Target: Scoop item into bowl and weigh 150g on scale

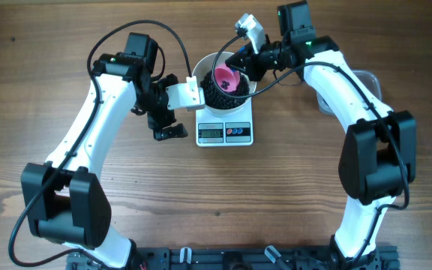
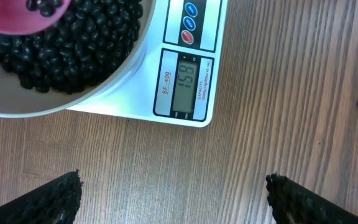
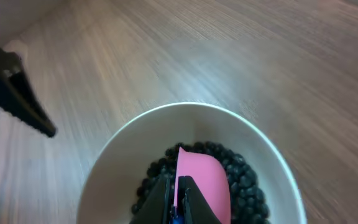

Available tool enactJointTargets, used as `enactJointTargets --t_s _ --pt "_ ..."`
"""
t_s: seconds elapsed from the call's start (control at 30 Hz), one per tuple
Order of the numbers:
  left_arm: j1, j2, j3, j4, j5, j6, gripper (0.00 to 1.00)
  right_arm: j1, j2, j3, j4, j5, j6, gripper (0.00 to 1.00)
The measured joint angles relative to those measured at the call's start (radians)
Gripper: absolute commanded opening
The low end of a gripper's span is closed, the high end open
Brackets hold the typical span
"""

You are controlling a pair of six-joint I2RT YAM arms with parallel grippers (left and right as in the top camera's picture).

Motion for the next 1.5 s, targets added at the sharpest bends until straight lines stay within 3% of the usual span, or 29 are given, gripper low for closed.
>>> enactJointTargets --t_s 0.37,0.9,1.33,1.5 --pt "0.000 0.000 0.000 0.000 0.000 0.000 1.00 0.000 0.000 0.000 0.047 0.085 0.007 0.04" --pt "0.000 0.000 0.000 0.000 0.000 0.000 1.00 0.013 0.006 0.003 -0.073 0.047 0.008 0.04" --pt "0.000 0.000 0.000 0.000 0.000 0.000 1.00 0.021 0.011 0.001 -0.090 -0.035 0.110 0.04" --pt "0.000 0.000 0.000 0.000 0.000 0.000 1.00 0.010 0.011 0.001 -0.030 -0.054 0.212 0.04"
